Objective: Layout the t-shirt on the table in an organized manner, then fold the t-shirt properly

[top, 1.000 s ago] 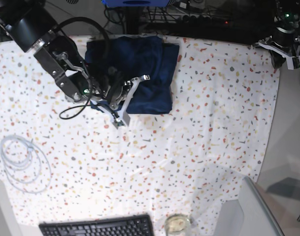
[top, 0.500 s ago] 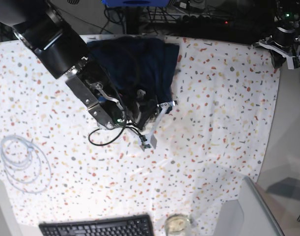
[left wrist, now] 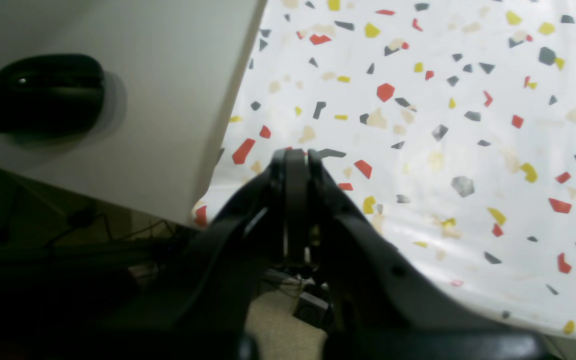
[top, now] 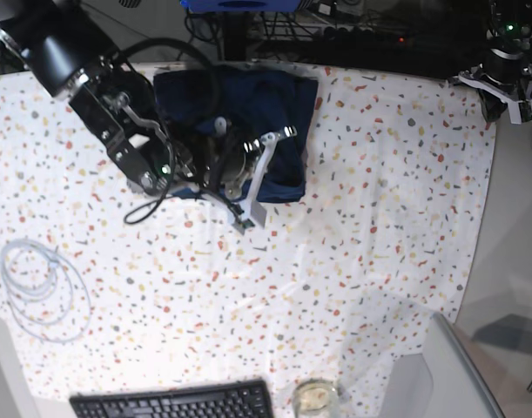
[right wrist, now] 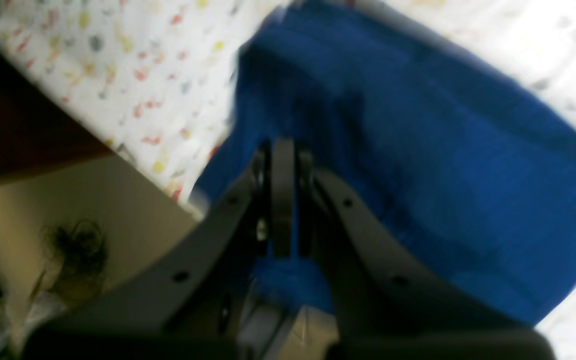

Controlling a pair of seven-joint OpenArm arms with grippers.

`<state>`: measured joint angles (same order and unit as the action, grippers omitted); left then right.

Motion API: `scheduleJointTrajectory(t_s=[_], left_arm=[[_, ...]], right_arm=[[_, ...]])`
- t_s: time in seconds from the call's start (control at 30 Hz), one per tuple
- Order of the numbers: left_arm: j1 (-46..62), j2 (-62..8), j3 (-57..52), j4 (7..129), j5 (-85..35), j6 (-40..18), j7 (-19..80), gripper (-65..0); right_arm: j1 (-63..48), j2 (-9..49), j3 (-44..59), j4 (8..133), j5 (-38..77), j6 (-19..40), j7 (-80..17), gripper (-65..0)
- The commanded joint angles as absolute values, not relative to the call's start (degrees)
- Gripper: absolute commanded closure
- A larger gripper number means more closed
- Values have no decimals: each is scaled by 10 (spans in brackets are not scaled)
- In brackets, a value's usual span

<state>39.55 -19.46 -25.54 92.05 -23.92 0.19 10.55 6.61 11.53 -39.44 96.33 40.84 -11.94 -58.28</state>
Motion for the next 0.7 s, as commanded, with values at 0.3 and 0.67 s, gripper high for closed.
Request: scheduleJointTrajectory(t_s=[0.3, 0.67], left_arm=[[400, -204, -261, 928, -240, 6, 95, 0], [404, -204, -259, 928, -240, 6, 95, 0]], right_arm=[[44, 130, -476, 964, 409, -156, -495, -302], [54, 123, -522, 921, 411, -158, -444, -392]])
